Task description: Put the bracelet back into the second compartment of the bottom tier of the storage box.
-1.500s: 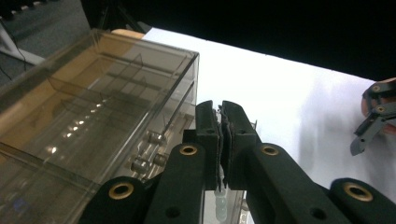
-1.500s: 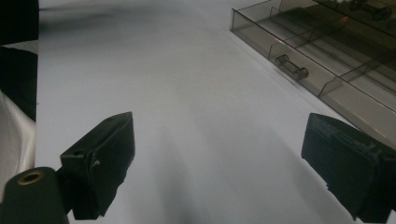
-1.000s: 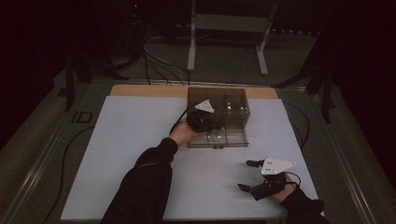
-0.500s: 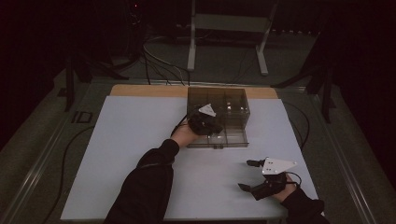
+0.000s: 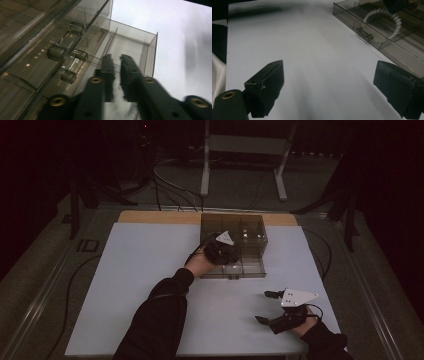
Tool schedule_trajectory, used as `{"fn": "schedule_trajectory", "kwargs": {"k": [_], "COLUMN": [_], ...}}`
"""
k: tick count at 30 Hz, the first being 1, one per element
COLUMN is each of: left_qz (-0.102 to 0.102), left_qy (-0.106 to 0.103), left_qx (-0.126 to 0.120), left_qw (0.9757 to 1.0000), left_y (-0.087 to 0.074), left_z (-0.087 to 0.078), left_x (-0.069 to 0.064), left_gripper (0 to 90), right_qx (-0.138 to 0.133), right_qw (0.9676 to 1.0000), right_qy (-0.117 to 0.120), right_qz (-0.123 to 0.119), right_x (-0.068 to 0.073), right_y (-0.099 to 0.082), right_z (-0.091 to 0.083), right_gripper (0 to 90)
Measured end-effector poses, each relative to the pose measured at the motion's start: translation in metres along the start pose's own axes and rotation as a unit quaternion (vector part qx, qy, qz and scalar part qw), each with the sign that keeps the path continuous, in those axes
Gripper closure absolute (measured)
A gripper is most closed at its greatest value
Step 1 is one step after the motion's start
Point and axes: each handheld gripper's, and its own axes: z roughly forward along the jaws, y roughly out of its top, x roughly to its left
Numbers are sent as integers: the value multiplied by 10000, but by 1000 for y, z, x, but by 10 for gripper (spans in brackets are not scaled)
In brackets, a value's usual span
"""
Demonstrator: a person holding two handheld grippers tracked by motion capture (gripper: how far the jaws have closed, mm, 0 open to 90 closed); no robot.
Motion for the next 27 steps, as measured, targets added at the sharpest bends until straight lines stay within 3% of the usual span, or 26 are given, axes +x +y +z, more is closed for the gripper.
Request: {"fn": "schedule_trajectory", "kwargs": {"k": [9, 24, 27], "left_qz": [-76, 70, -13], "left_qy": [-12, -60, -100], "left_qx": [-52, -91, -145], "left_qw": [10000, 9999, 9998], "left_y": [3, 11, 10], "left_z": [-11, -38, -43], "left_x": [-4, -21, -22], "left_gripper": [474, 187, 150], "right_qx": [-1, 19, -1], "right_qw": [10000, 10000, 10000], "right_qy": [11, 7, 9], "right_qz": [7, -4, 14], "right_x": [1, 1, 1], "right_y": [0, 1, 2], "right_z": [0, 1, 1], "right_gripper": [97, 97, 97]}}
